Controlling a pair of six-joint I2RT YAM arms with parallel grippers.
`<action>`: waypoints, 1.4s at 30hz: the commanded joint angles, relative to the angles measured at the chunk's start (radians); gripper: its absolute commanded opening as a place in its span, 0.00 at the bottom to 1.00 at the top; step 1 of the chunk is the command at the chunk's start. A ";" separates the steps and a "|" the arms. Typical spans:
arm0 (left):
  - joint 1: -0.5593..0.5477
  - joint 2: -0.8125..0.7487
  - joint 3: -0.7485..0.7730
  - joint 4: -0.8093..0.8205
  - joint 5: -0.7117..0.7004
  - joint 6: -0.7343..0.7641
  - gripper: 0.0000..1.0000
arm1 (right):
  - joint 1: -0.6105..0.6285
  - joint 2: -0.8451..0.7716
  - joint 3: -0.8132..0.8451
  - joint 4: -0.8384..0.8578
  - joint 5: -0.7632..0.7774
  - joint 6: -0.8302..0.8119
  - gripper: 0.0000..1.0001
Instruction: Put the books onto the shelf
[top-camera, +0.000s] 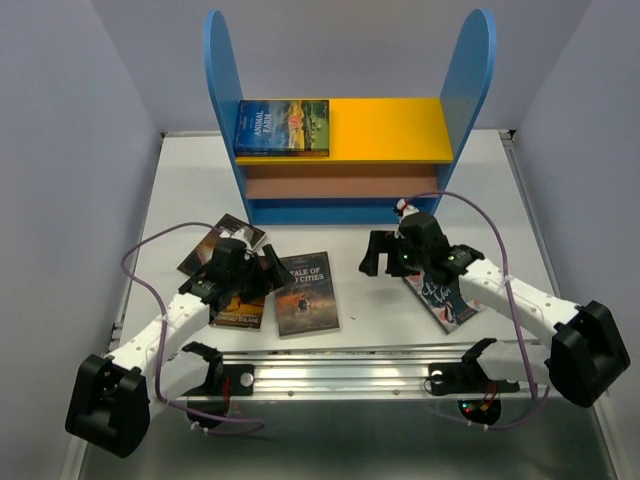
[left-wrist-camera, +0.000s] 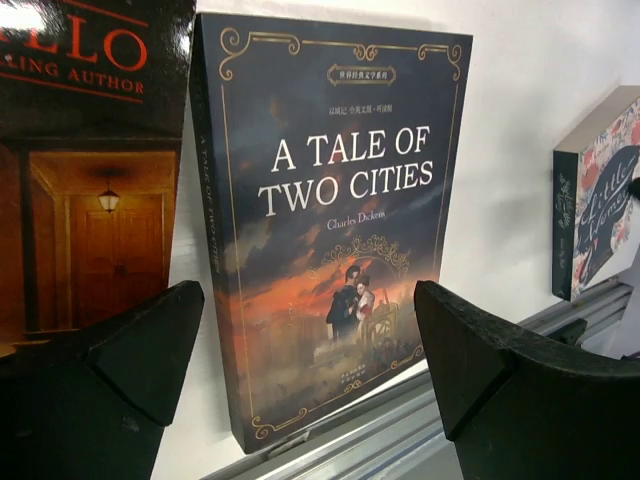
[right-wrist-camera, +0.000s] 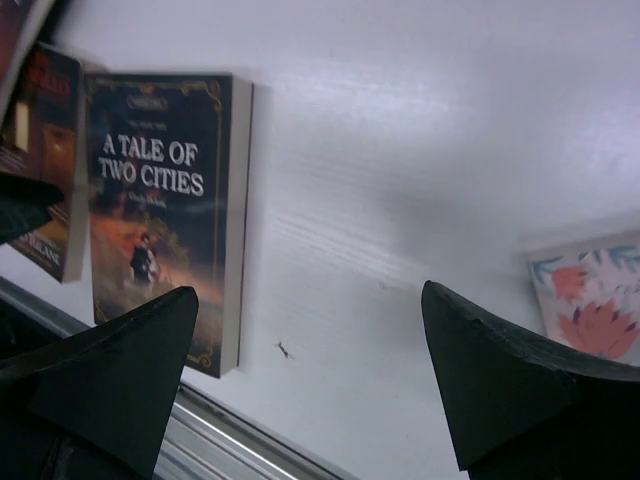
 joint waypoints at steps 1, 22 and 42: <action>-0.008 -0.029 -0.043 0.091 0.026 -0.037 0.99 | 0.032 -0.002 -0.089 0.164 -0.169 0.110 1.00; -0.086 0.164 -0.114 0.241 -0.008 -0.073 0.56 | 0.092 0.231 -0.152 0.471 -0.255 0.253 1.00; -0.147 0.284 -0.068 0.315 0.005 -0.134 0.38 | 0.102 0.275 -0.073 0.577 -0.491 0.302 1.00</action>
